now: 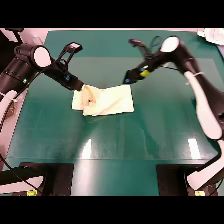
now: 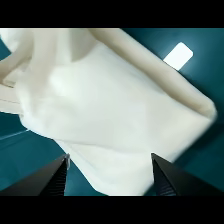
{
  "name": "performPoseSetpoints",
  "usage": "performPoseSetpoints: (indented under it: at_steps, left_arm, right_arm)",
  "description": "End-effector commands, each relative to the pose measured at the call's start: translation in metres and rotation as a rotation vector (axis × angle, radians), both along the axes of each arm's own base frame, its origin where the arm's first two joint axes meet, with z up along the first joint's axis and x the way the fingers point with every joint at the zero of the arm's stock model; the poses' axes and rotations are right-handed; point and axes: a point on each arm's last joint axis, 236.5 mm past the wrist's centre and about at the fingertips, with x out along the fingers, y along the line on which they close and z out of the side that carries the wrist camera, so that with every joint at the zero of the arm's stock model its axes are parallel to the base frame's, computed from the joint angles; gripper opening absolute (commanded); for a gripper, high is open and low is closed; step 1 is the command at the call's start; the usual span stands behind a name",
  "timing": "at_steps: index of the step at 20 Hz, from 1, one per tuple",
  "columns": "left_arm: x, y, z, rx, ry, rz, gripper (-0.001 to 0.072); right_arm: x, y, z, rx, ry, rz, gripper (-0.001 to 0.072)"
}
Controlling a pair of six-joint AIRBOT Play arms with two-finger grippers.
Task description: Fold the shirts.
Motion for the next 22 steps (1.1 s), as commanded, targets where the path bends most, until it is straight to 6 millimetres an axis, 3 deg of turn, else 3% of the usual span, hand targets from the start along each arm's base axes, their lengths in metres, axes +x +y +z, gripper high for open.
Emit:
performPoseSetpoints:
  at_steps: [1, 3, 4, 5, 8, 11, 13, 16, 19, 22]
  left_arm:
    - [-0.043, 0.018, -0.025, 0.087, 0.199, -0.006, 0.0023]
    - [-0.065, 0.024, -0.053, 0.092, 0.315, 0.097, 0.0024]
    - [-0.072, 0.021, -0.068, 0.074, 0.348, 0.113, 0.0112]
    - [-0.078, 0.01, -0.082, 0.022, 0.379, 0.134, 0.0364]
    - [-0.081, -0.019, -0.096, -0.137, 0.371, 0.19, 0.0381]
    - [-0.063, -0.035, -0.069, -0.344, 0.278, 0.247, 0.0381]
    - [-0.052, -0.031, -0.063, -0.434, 0.244, 0.27, 0.0381]
    - [-0.056, -0.009, -0.086, -0.436, 0.285, 0.335, 0.0381]
    - [-0.054, -0.016, -0.095, -0.505, 0.277, 0.355, 0.0381]
    - [-0.038, -0.015, -0.092, -0.54, 0.216, 0.395, 0.038]
  right_arm:
    - [0.001, -0.072, -0.007, 0.004, 0.1, -0.195, 0.0594]
    - [-0.004, -0.094, -0.014, 0.002, 0.12, -0.243, 0.0594]
    - [-0.006, -0.1, -0.017, 0.001, 0.119, -0.256, 0.0594]
    - [-0.008, -0.104, -0.021, -0.001, 0.111, -0.263, 0.0594]
    - [-0.02, -0.105, -0.032, -0.012, 0.124, -0.233, 0.0593]
    - [-0.025, -0.102, -0.041, -0.018, 0.128, -0.21, 0.0593]
    - [-0.024, -0.101, -0.043, -0.017, 0.129, -0.207, 0.0593]
    - [-0.022, -0.101, -0.043, -0.016, 0.121, -0.212, 0.0593]
    - [-0.02, -0.101, -0.043, -0.014, 0.116, -0.215, 0.0592]
    - [-0.022, -0.095, -0.043, -0.015, 0.115, -0.201, 0.0591]
